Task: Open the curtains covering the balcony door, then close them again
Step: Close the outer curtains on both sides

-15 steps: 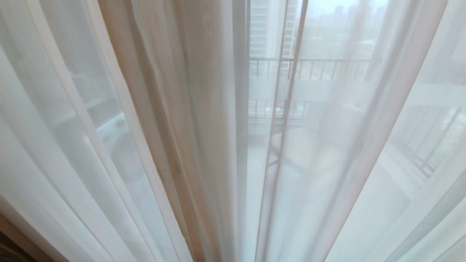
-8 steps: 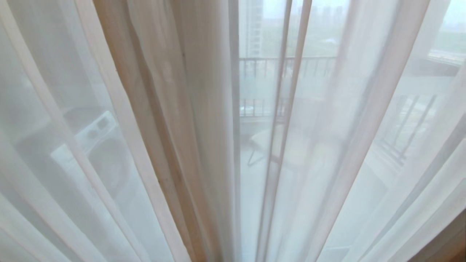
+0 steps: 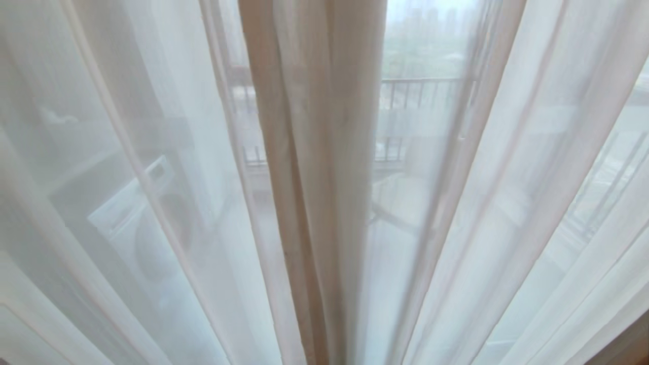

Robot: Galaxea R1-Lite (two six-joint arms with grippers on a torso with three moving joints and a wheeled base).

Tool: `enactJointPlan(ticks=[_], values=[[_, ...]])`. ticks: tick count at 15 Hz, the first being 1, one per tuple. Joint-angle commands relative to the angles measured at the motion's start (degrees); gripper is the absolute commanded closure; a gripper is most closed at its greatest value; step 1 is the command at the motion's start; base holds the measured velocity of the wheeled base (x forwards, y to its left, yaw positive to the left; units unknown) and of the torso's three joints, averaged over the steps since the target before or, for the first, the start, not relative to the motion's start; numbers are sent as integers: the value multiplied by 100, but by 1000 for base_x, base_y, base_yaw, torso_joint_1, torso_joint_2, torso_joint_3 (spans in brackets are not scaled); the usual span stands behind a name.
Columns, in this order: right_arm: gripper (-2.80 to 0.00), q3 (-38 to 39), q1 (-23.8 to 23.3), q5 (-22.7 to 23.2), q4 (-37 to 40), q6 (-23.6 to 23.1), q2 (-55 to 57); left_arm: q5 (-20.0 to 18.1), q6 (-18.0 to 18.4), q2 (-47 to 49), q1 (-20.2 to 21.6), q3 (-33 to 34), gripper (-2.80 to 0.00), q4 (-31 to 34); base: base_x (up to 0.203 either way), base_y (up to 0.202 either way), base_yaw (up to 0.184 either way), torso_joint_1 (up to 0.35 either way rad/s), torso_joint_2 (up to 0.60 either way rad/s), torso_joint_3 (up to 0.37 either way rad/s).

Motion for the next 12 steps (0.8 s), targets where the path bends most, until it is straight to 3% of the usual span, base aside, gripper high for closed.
enactJointPlan(ticks=[1, 12], values=[[0, 0, 6, 0, 1, -5, -1, -2, -2, -10, -1, 2, 0, -6, 0, 191, 3, 3, -2, 6], [0, 0, 6, 0, 1, 92, -1, -2, -2, -10, -1, 2, 0, 3, 0, 191, 2, 3, 2, 3]])
